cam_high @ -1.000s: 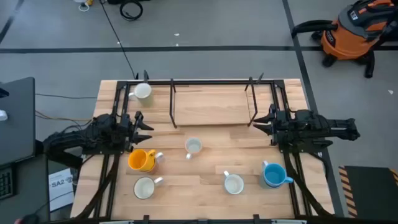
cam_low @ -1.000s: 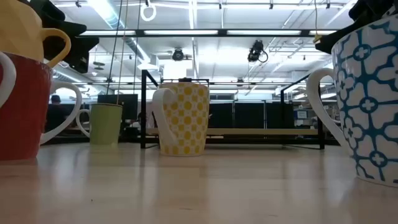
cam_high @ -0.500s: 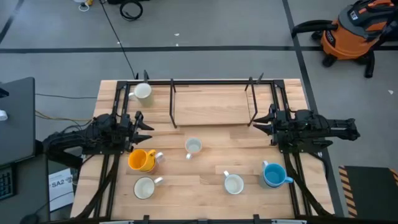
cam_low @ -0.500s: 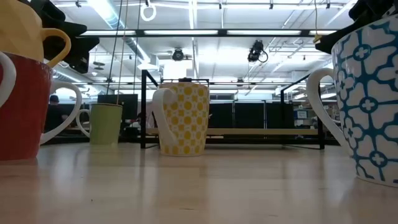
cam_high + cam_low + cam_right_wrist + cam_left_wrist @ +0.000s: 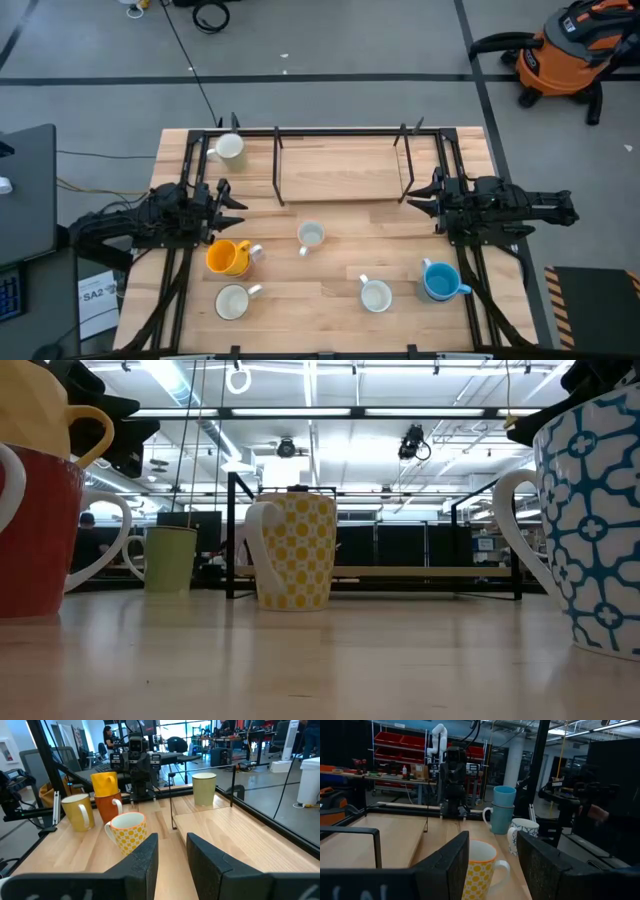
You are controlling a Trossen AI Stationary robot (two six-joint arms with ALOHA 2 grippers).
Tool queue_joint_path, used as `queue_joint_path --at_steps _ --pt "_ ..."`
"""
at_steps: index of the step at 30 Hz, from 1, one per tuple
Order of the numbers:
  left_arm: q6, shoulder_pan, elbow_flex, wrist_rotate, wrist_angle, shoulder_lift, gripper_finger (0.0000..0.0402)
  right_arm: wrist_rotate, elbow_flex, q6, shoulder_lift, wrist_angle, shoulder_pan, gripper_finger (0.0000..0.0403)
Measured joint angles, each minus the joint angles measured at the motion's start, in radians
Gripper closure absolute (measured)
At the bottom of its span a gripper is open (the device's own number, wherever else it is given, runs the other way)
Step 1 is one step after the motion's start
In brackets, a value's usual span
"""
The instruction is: Place coffee mugs
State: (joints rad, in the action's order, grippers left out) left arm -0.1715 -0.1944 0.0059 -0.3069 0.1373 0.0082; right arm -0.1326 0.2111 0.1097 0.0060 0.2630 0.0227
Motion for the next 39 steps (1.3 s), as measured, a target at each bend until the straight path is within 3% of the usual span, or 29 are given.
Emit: queue_joint_path --at_steps 16,32,36,39 --pt "0.000 0.000 0.000 0.000 0.001 0.000 0.0230 -0.003 0.000 0.000 0.000 -0.045 0.000 0.0295" --pt "0.000 0.000 0.000 0.000 0.001 0.000 0.0230 0.003 0.000 -0.002 0.000 -0.700 0.000 0.0295" --pt "0.000 0.000 0.000 0.000 0.001 0.000 0.0230 0.003 0.002 -0.007 0.000 -0.780 0.000 0.0295" --pt "0.001 0.000 0.000 0.000 0.001 0.000 0.0230 0.003 0.036 0.022 0.001 -0.747 0.000 0.0291"
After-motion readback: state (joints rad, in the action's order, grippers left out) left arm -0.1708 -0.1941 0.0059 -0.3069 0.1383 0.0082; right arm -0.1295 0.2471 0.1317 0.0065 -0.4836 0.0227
